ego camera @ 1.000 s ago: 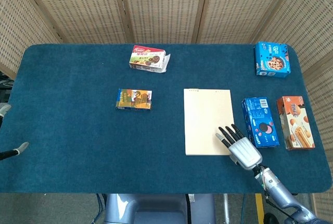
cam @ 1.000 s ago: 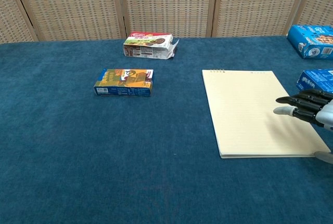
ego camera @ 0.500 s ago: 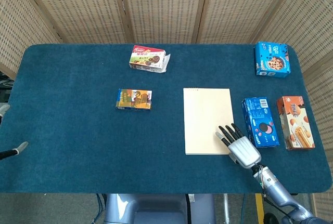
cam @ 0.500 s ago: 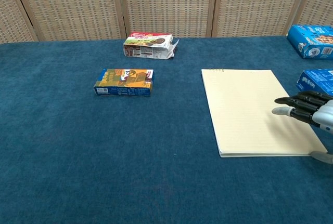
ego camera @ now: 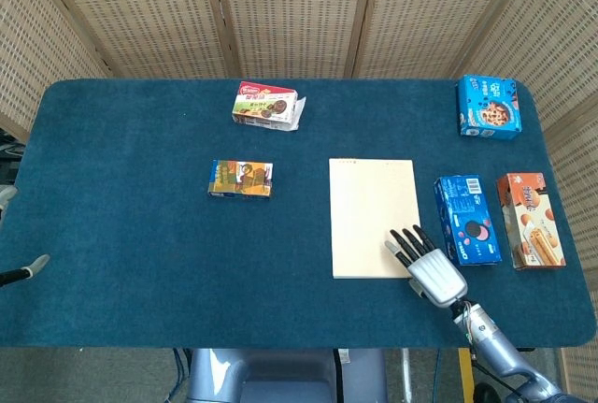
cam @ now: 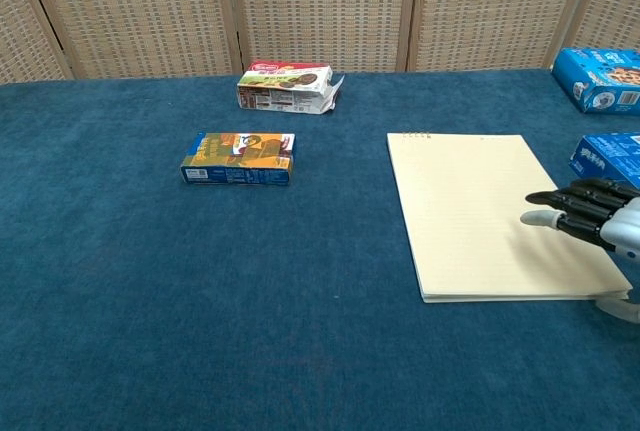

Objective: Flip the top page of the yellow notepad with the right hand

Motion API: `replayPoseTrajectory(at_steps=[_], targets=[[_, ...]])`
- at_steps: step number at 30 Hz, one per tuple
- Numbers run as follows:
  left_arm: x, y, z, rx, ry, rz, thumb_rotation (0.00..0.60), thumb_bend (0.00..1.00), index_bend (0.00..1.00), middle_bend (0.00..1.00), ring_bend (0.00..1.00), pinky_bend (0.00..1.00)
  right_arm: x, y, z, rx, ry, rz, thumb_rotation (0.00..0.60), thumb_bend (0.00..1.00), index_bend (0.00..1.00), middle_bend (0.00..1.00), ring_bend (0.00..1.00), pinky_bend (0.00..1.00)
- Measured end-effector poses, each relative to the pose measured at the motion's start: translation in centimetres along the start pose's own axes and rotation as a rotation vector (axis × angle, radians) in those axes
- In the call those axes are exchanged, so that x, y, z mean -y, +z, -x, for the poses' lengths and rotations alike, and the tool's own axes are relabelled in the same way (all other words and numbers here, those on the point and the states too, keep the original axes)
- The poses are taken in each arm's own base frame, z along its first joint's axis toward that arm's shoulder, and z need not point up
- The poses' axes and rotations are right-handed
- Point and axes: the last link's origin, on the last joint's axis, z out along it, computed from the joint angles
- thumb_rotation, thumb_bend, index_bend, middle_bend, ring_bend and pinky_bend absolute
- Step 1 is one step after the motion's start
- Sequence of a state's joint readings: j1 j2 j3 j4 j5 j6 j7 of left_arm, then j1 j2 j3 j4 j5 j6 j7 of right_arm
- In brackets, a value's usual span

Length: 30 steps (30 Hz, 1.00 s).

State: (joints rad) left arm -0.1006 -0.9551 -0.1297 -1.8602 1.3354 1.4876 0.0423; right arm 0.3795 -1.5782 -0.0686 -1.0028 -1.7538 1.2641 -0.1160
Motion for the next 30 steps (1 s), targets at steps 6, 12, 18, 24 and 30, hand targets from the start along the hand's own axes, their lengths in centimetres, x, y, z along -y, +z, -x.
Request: replayPoseTrajectory(at_steps=[6, 12, 18, 24, 30], targets=[[0.0, 0.1, 0.0, 0.001, 0.000, 0.001, 0.600, 0.00, 0.00, 0.00, 0.00, 0.00, -0.2, 0.4, 0.1, 0.005, -0.006, 0.008, 0.600, 0.36, 0.07, 0.00, 0.00, 0.00], [0.0, 0.0, 0.1, 0.003, 0.001, 0.000, 0.600, 0.00, 0.00, 0.00, 0.00, 0.00, -0.4, 1.0, 0.0, 0.001, -0.009, 0.020, 0.600, 0.36, 0.08, 0.00, 0.00, 0.00], [0.0, 0.0, 0.1, 0.004, 0.001, -0.001, 0.600, 0.00, 0.00, 0.00, 0.00, 0.00, -0.5, 1.6, -0.1, -0.006, -0.014, 0.032, 0.600, 0.37, 0.08, 0.00, 0.00, 0.00], [0.0, 0.0, 0.1, 0.004, -0.001, -0.002, 0.600, 0.00, 0.00, 0.00, 0.00, 0.00, -0.5, 2.2, -0.4, -0.035, -0.043, 0.043, 0.600, 0.51, 0.11, 0.03, 0.00, 0.02], [0.0, 0.1, 0.0, 0.003, -0.004, -0.005, 0.600, 0.00, 0.00, 0.00, 0.00, 0.00, -0.7, 3.7, -1.6, -0.160, -0.026, 0.063, 0.600, 0.52, 0.11, 0.04, 0.00, 0.02]])
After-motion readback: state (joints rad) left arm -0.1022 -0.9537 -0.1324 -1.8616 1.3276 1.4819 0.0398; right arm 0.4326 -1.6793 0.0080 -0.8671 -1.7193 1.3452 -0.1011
